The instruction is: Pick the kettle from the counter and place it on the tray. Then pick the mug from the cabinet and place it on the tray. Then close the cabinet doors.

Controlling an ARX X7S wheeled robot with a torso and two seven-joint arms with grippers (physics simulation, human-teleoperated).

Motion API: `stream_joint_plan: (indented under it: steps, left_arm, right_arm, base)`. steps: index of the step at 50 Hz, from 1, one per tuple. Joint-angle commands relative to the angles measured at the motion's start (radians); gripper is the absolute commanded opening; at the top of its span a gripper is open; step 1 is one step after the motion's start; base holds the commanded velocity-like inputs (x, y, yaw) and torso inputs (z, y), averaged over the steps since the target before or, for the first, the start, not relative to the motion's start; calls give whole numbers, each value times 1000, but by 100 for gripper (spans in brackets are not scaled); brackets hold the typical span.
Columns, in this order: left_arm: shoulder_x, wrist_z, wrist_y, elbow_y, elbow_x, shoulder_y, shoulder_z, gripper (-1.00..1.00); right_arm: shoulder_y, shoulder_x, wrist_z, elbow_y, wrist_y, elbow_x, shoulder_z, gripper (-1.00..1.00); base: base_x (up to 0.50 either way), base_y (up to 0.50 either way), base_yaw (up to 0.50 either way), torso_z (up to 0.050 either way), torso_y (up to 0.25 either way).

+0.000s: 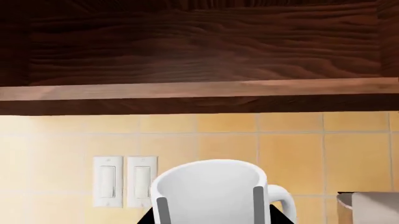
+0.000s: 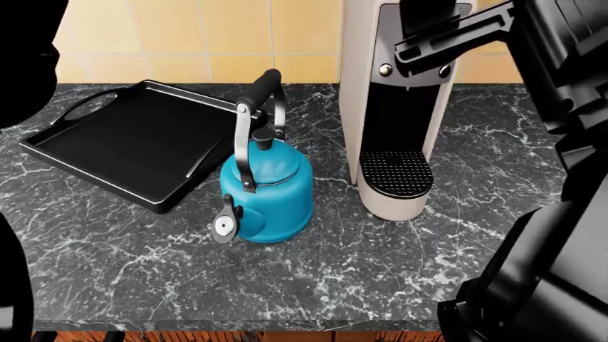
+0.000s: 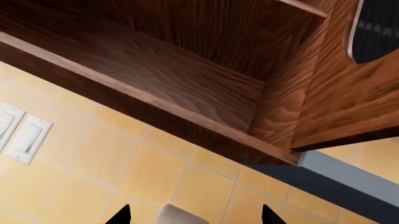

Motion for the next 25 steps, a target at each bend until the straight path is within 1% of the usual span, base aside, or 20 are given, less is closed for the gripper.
stream_joint_plan:
  steps: [1,6,15,25]
  left_arm:
    - [-25,31,110,-29,66,91,28,-100]
    - [-32,40,141,-27,80,122,32,-100]
    - [-36,45,154,-32,86,130,35,-100]
    - [-51,60,215,-59,120,211,48,-100]
  right_arm:
    - [-12,0,28,4,-12,32,7,100]
    - [-26,-4,48,13,-34,58,23,100]
    - [-33,1,71,20,-42,86,29,100]
    - [-48,11,84,10,-44,103,36,100]
  base:
    - [0,0,0,0,0]
    - [0,0,0,0,2]
    - [0,0,0,0,0]
    - [0,0,0,0,1]
